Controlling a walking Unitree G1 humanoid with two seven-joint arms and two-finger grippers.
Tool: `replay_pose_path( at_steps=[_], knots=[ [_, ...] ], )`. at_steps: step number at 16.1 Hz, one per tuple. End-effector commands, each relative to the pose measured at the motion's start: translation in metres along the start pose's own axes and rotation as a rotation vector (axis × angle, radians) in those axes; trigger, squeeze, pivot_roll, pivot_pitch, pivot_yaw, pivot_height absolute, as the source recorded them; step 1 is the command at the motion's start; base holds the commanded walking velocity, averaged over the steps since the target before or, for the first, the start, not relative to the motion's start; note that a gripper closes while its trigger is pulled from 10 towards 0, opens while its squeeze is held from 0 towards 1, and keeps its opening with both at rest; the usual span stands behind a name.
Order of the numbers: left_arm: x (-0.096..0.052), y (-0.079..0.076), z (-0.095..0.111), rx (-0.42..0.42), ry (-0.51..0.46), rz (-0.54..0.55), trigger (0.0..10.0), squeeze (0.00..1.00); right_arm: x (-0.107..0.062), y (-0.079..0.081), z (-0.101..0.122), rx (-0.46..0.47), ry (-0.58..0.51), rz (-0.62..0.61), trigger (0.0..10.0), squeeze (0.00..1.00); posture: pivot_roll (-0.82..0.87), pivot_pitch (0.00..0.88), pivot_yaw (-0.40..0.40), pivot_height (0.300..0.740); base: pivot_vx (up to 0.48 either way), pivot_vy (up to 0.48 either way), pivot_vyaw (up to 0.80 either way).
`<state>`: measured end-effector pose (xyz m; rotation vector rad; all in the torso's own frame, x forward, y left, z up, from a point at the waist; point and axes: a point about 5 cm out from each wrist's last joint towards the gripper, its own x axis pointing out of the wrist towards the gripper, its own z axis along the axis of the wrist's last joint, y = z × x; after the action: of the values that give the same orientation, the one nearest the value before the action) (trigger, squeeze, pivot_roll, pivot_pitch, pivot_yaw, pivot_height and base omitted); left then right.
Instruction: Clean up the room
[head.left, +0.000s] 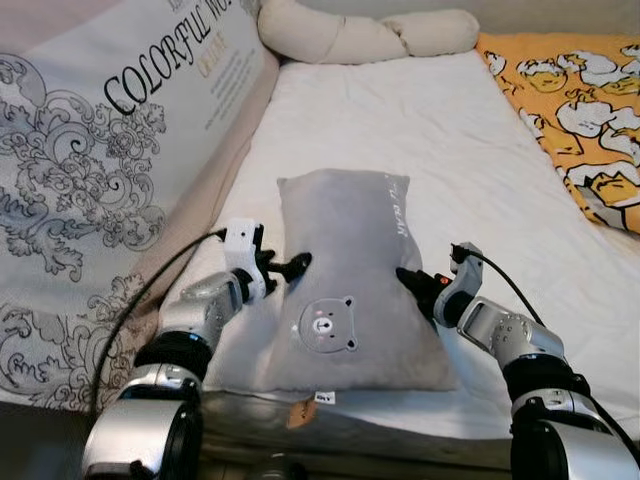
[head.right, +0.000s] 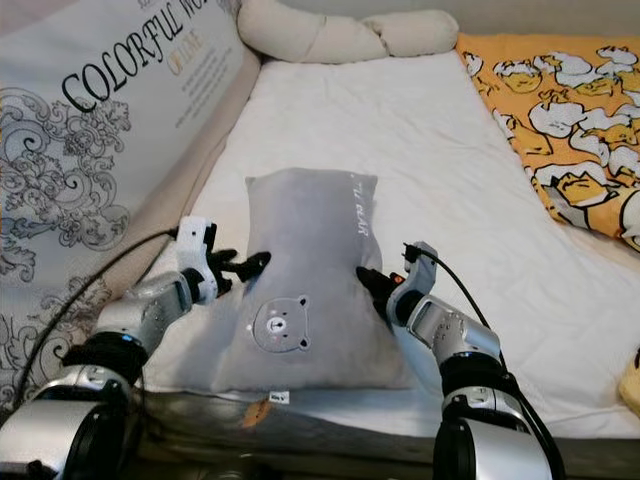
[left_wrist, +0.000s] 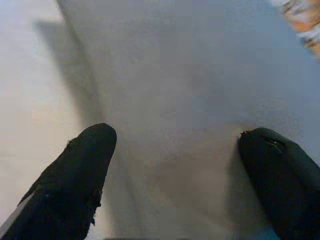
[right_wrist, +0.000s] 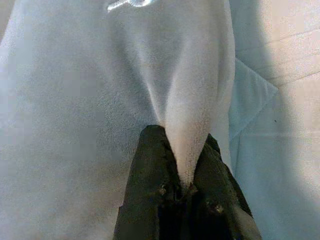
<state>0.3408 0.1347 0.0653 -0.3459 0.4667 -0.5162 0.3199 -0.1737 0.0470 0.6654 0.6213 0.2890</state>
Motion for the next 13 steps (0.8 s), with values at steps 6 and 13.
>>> replay_pose_path(
  at_steps=[6,13],
  knots=[
    [0.014,-0.033,-0.015,-0.344,0.022,-0.285,10.0,1.0,0.002,0.005,0.0,0.006,-0.021,0.002,0.0,0.0,-0.12,0.0,0.193,0.74,0.0,0.0,0.0],
    [0.017,-0.032,-0.024,-0.19,0.141,-0.194,1.6,0.38,0.011,0.026,0.007,-0.003,-0.045,0.08,0.0,0.0,-0.09,0.0,0.169,0.74,0.0,0.0,0.0]
  ],
)
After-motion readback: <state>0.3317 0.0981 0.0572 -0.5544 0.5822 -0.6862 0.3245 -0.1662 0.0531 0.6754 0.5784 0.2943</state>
